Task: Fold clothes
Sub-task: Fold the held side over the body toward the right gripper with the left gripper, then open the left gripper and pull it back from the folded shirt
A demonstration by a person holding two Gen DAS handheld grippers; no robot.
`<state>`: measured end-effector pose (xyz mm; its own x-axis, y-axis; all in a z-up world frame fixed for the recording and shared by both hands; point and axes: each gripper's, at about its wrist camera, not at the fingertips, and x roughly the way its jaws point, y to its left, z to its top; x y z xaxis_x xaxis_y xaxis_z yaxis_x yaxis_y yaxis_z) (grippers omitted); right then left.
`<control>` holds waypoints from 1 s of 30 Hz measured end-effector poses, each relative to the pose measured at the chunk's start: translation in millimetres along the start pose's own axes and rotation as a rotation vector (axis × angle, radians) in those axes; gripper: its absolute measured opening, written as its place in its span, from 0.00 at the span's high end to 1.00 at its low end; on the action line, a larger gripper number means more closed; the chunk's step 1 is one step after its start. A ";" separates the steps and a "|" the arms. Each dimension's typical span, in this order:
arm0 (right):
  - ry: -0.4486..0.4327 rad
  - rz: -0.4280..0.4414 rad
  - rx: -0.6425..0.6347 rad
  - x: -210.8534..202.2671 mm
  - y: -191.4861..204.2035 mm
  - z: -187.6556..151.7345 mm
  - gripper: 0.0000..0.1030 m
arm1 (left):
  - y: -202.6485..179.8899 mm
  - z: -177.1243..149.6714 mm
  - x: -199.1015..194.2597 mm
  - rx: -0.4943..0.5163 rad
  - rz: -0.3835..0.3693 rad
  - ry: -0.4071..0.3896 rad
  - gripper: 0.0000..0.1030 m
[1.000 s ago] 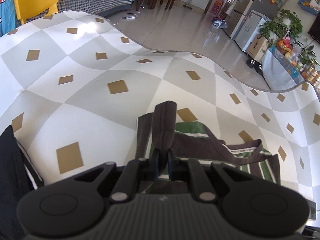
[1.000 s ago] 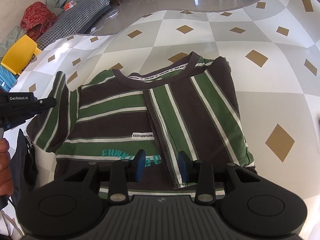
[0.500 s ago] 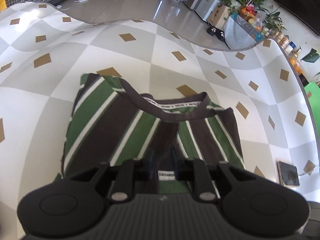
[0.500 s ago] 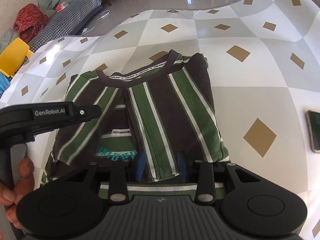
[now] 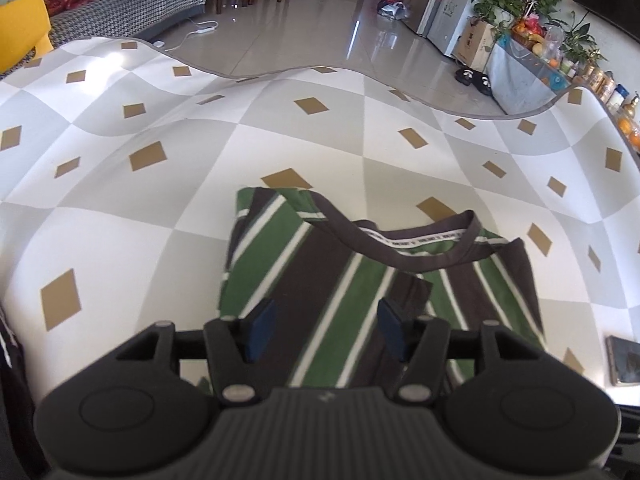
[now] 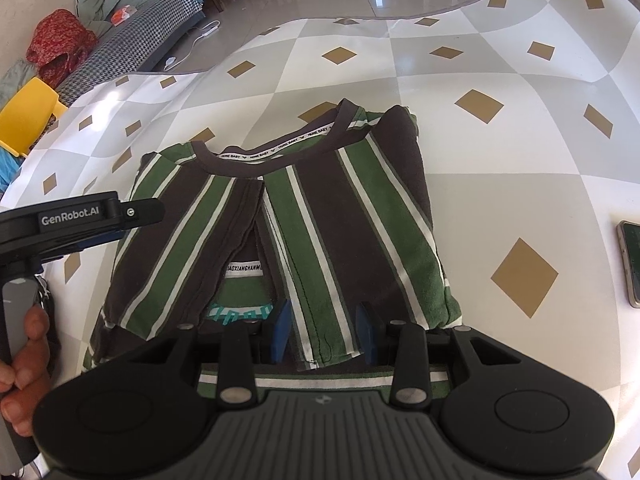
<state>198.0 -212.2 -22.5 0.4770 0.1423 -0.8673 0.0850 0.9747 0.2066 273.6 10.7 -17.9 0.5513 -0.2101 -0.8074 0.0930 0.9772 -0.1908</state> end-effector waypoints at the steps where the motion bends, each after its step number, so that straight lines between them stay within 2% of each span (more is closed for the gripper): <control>1: 0.001 -0.001 0.000 1.2 0.9 0.3 0.66 | 5.4 1.1 0.1 -0.007 0.016 0.000 0.46; 5: 0.006 -0.001 -0.006 5.6 5.6 1.7 0.66 | 25.8 4.8 0.4 -0.041 0.065 0.003 0.41; 9: 0.011 -0.002 -0.009 12.2 10.3 3.0 0.66 | 46.2 8.5 0.7 -0.074 0.114 0.006 0.33; 12: 0.020 0.000 -0.010 17.7 14.1 4.2 0.66 | 59.5 10.5 1.9 -0.094 0.147 0.012 0.31; 16: 0.029 -0.001 -0.022 23.2 19.4 4.7 0.66 | 54.1 3.5 11.9 -0.051 0.157 0.041 0.31; 24: 0.040 -0.020 -0.028 33.4 16.7 3.4 0.66 | 43.2 -8.7 32.3 0.050 0.252 0.077 0.28; 30: 0.020 -0.033 -0.064 37.5 20.0 4.4 0.63 | 37.5 -13.5 41.1 0.116 0.312 0.064 0.15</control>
